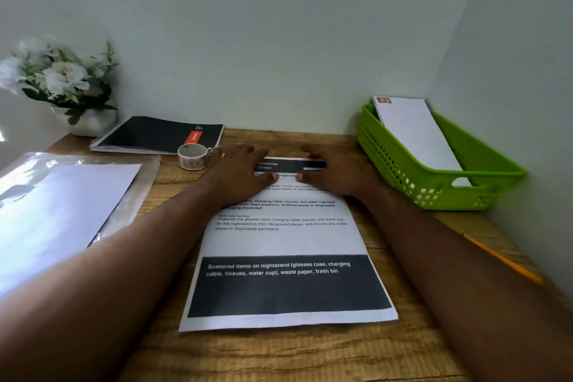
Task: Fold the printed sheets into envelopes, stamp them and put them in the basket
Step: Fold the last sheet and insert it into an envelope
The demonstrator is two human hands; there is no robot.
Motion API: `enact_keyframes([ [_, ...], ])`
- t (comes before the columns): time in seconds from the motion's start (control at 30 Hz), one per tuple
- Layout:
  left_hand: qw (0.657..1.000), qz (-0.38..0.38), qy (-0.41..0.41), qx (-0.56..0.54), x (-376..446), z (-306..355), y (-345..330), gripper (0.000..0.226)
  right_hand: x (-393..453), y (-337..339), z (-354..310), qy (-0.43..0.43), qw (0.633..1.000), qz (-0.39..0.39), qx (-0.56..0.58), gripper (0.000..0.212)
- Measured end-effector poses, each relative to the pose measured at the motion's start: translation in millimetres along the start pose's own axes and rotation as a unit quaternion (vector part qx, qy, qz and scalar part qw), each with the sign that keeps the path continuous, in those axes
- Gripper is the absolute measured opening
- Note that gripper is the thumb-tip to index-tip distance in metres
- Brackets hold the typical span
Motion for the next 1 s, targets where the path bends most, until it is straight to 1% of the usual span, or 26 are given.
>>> enact_keyframes([
  [0.1, 1.000, 0.022, 0.018, -0.013, -1, -1, 5, 0.071, 2, 5, 3, -0.007, 0.999, 0.028, 0.043, 0.067],
  [0.17, 0.998, 0.066, 0.017, -0.014, -3, 0, 13, 0.071, 4, 14, -3, 0.014, 0.998, 0.063, 0.026, 0.054],
  [0.2, 0.995, 0.102, 0.010, -0.018, -5, 2, 21, 0.066, 4, 19, -9, 0.031, 0.996, 0.088, 0.008, 0.043],
  [0.27, 0.980, 0.195, -0.015, -0.033, -11, 5, 39, 0.047, 4, 30, -21, 0.070, 0.986, 0.152, -0.009, 0.024],
  [0.33, 0.956, 0.288, -0.039, -0.037, -20, 10, 56, 0.028, 0, 44, -31, 0.114, 0.963, 0.241, -0.046, 0.017],
  [0.37, 0.945, 0.323, -0.047, -0.037, -25, 11, 61, 0.022, -4, 50, -36, 0.131, 0.948, 0.279, -0.081, 0.015],
  [0.4, 0.936, 0.346, -0.054, -0.036, -28, 12, 63, 0.020, -9, 54, -40, 0.147, 0.934, 0.305, -0.117, 0.013],
  [0.43, 0.932, 0.355, -0.061, -0.032, -29, 13, 65, 0.020, -13, 54, -44, 0.162, 0.924, 0.313, -0.151, 0.011],
  [0.47, 0.936, 0.344, -0.066, -0.029, -29, 15, 64, 0.020, -15, 50, -46, 0.175, 0.921, 0.300, -0.178, 0.011],
  [0.5, 0.947, 0.312, -0.066, -0.026, -26, 17, 61, 0.021, -15, 43, -45, 0.180, 0.928, 0.261, -0.197, 0.011],
  [0.57, 0.978, 0.202, -0.054, -0.014, -17, 20, 47, 0.023, -13, 25, -39, 0.157, 0.956, 0.131, -0.211, 0.012],
  [0.6, 0.987, 0.151, -0.046, -0.004, -14, 21, 39, 0.023, -14, 17, -33, 0.136, 0.969, 0.069, -0.195, 0.014],
  [0.63, 0.993, 0.110, -0.038, 0.007, -13, 22, 31, 0.023, -15, 12, -31, 0.124, 0.976, 0.030, -0.175, 0.017],
  [0.7, 0.997, 0.067, -0.028, 0.001, -10, 21, 21, 0.028, -17, 10, -35, 0.126, 0.980, 0.009, -0.151, 0.023],
  [0.77, 0.998, 0.053, -0.037, -0.023, -7, 20, 16, 0.037, -13, 8, -37, 0.128, 0.984, 0.009, -0.124, 0.024],
  [0.83, 0.998, 0.041, -0.050, -0.011, -2, 19, 9, 0.036, -7, 0, -35, 0.129, 0.986, 0.005, -0.107, 0.021],
  [0.93, 0.997, 0.042, -0.065, 0.008, 5, 18, -1, 0.034, 0, -13, -36, 0.146, 0.979, 0.003, -0.145, 0.025],
  [1.0, 0.998, 0.028, -0.056, 0.010, 8, 17, -8, 0.037, 4, -17, -40, 0.149, 0.976, 0.006, -0.157, 0.031],
])
Point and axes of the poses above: each hand's wrist, its own x-axis towards the middle knuckle, its own y-axis out of the back of the hand, z = x × y, the point moved 8 cm from there along x, towards the middle knuckle, and after that the axes turned 7 degrees about y, right-handed, at the moved point
